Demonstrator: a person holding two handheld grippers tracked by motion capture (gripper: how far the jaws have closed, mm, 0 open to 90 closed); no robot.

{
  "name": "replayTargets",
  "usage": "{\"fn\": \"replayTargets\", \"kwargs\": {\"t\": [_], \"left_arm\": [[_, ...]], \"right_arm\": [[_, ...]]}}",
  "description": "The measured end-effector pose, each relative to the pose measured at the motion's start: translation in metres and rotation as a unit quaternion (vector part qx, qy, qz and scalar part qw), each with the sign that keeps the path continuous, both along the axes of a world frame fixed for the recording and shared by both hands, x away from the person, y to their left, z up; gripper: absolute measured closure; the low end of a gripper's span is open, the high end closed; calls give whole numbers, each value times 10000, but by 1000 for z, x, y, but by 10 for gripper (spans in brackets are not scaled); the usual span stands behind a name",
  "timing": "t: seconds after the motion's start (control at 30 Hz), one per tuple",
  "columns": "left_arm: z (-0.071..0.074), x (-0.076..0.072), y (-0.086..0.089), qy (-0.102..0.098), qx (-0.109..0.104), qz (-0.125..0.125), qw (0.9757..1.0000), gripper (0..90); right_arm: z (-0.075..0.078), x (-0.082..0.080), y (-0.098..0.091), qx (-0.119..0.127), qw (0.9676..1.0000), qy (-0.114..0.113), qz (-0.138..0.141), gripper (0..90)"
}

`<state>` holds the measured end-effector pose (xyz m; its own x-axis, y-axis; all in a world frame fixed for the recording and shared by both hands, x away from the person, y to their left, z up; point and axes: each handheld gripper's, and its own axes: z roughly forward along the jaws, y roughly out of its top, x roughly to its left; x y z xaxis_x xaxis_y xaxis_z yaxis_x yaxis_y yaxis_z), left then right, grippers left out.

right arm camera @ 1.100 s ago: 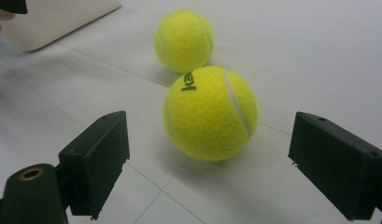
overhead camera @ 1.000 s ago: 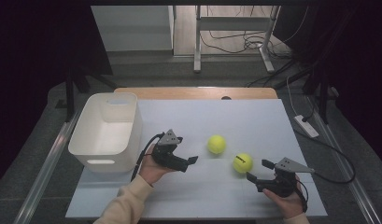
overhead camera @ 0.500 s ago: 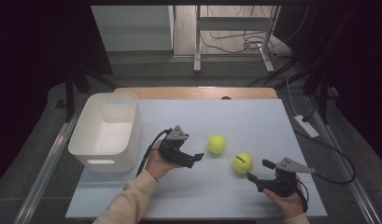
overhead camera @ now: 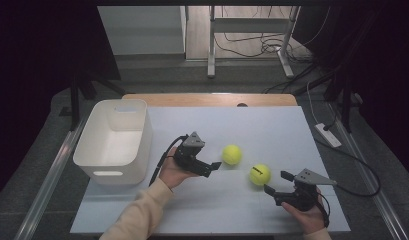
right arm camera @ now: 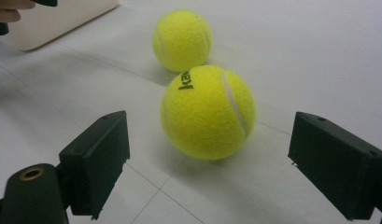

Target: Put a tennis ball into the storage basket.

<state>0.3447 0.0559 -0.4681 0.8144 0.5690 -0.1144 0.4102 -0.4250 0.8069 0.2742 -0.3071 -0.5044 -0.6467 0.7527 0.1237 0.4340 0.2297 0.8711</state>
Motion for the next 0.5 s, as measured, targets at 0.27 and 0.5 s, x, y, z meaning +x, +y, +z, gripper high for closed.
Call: {"fn": "replayTargets", "kwargs": {"t": [0.27, 0.5], "left_arm": [[-1, 5, -7, 67, 43, -48, 10000, 44], [3, 10, -18, 35, 130, -131, 9998, 43]], "right_arm": [[-1, 0, 0, -15, 10000, 36, 4, 124], [-1, 1, -1, 5, 10000, 42, -5, 124]]}}
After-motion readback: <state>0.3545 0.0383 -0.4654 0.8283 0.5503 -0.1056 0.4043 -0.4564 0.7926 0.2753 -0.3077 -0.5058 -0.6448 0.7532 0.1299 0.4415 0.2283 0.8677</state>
